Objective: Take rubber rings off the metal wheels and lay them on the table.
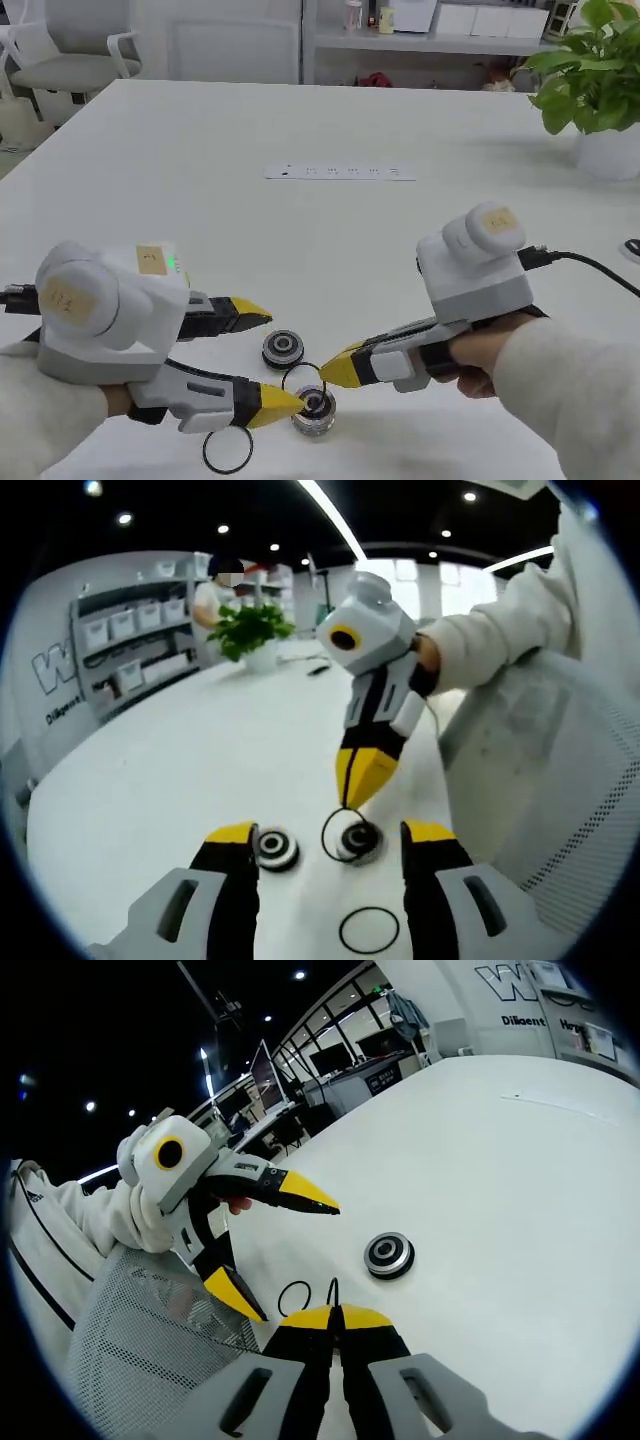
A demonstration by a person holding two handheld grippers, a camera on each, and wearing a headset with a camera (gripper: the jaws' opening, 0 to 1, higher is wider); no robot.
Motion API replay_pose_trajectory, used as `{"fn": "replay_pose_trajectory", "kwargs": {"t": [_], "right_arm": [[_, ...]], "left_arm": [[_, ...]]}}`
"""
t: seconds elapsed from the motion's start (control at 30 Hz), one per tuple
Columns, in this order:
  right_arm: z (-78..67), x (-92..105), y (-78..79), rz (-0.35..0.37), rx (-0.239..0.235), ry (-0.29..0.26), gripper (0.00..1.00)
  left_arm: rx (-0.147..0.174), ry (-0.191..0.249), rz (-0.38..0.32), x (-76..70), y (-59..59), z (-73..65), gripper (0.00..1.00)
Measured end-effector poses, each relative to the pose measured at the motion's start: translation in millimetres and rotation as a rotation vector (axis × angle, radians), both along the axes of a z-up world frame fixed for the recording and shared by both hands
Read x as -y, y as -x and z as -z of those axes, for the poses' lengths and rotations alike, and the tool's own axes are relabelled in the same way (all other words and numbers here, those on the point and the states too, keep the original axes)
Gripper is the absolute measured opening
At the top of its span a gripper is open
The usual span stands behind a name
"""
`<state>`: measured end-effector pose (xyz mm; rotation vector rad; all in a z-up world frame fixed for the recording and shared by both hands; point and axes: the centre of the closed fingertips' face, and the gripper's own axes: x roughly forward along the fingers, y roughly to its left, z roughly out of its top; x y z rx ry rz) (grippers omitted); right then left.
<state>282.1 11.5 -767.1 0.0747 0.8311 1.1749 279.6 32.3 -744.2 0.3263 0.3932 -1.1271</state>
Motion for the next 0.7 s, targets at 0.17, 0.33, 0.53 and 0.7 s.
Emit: {"fn": "replay_pose_trajectory", "kwargs": {"t": [0.17,0.33,0.53,0.7], "right_arm": [[-7.0,-2.6,-1.5,0.005,0.009,-0.025,0.0],[-11.5,-6.5,-1.0,0.005,0.008,-0.045,0.0],[-15.3,-10.5,0.8,-0.001,0.009,-0.061,0.0],[-19.5,-18.5,6.3,-0.015,-0.001,-0.079,0.0]], "left_arm": [[0.008,0.009,-0.026,-6.0,0.4,-5.8,0.66],[0.004,-0.004,-0.023,-8.6,8.2,-5.4,0.73],[-0.001,0.004,0.003,-7.5,17.1,-7.4,0.8],[-0.026,0.023,0.003,-10.4,21.1,-3.9,0.84]]}}
